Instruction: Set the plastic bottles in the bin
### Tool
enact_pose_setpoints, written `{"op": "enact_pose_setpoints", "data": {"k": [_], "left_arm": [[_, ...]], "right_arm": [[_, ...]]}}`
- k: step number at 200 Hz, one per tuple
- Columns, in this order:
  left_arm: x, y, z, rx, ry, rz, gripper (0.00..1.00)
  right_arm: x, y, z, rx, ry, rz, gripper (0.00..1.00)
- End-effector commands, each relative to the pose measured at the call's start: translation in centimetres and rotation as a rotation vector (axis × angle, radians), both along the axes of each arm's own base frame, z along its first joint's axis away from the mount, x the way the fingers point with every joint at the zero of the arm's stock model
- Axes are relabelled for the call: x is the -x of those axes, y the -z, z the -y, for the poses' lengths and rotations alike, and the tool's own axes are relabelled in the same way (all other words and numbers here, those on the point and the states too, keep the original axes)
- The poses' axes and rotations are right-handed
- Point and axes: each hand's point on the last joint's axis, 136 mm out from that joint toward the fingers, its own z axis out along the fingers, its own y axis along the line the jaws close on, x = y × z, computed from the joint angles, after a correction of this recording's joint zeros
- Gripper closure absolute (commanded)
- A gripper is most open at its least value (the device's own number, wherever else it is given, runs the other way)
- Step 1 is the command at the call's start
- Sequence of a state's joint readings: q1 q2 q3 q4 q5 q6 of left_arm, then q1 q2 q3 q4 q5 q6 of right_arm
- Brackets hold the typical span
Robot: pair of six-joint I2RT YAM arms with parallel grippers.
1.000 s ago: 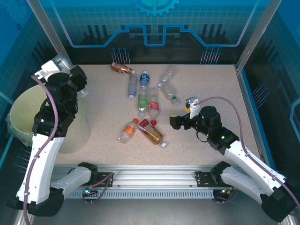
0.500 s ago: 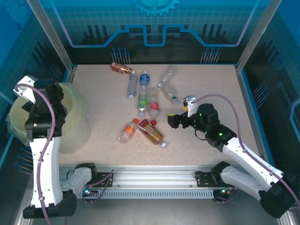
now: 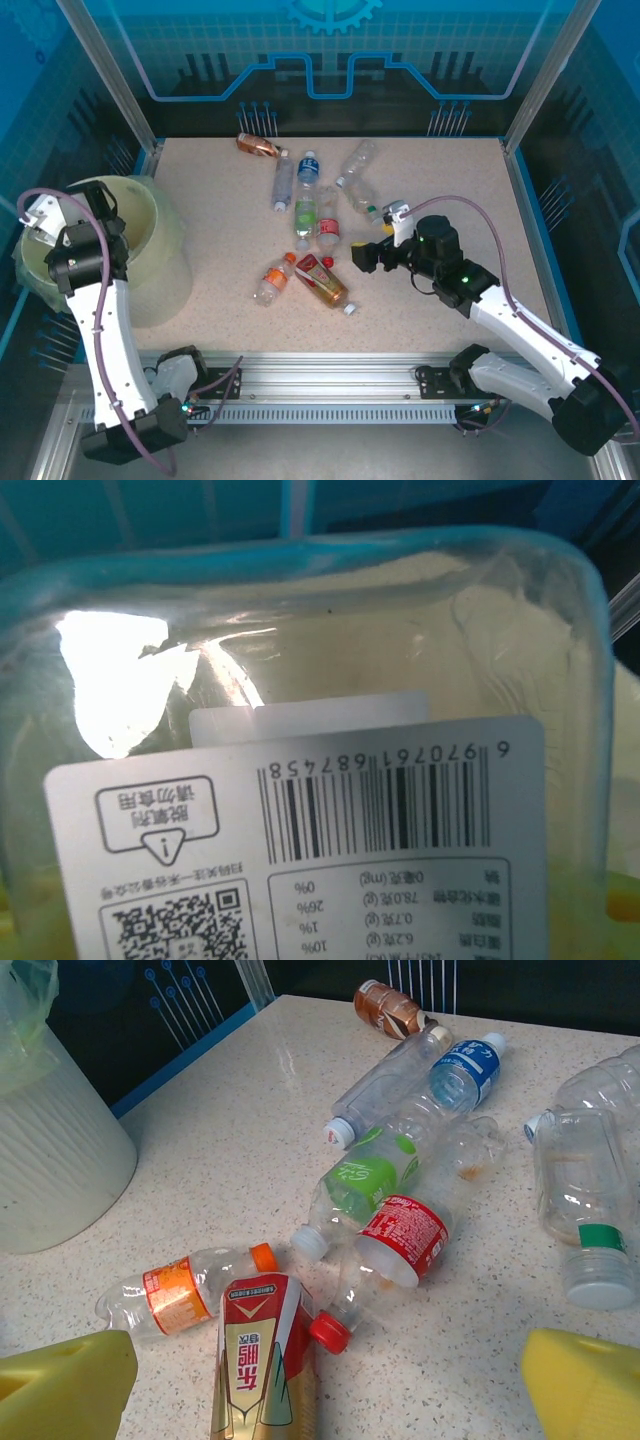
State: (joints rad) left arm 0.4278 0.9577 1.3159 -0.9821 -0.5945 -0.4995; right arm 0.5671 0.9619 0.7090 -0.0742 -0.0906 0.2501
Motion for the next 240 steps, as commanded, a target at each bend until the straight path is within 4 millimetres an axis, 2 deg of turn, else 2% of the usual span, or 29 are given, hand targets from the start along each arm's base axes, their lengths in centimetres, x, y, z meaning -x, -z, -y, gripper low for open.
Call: {"op": "enact_pose_setpoints", "data": {"k": [1,36,80,134,166,188,210,240], "left_arm": [[-0.6,1.9,0.6,0.101,0.016,0.024,0.33],[-0.4,2.9,0.3,0.109,-0.01,-0.001,0.19],[-1.0,1.8,1.2,0.138,0.047,0.037,0.01],[-2.2,0.1,3.2,0.197,0.157,0.112,0.01],[-1.5,0.5,2.2,0.19,0.081,0.077,0.01],[-1.8,0.5,2.5,0.217,0.09,0.074,0.01],[-2.8,-1.0,3.5,0.226,0.169,0.138,0.01],[-4.0,-4.1,6.3,0.225,0.35,0.294,0.01]], "right_arm": [[0.2,-1.3,-0.7,-0.003,-0.032,0.032,0.0],[0.5,-1.1,-0.4,0.009,-0.026,0.031,0.0],[0.4,-0.9,-0.1,0.011,-0.008,0.029,0.0],[0.1,-0.9,-0.1,0.012,0.002,0.029,0.0],[0.0,-0.9,-0.2,0.018,0.002,0.029,0.0],[-0.1,-0.7,-0.1,0.023,0.007,0.025,0.0],[-0.6,0.0,0.7,0.038,0.07,-0.005,0.0],[-0.7,2.1,1.5,0.06,0.135,-0.098,0.0]]}}
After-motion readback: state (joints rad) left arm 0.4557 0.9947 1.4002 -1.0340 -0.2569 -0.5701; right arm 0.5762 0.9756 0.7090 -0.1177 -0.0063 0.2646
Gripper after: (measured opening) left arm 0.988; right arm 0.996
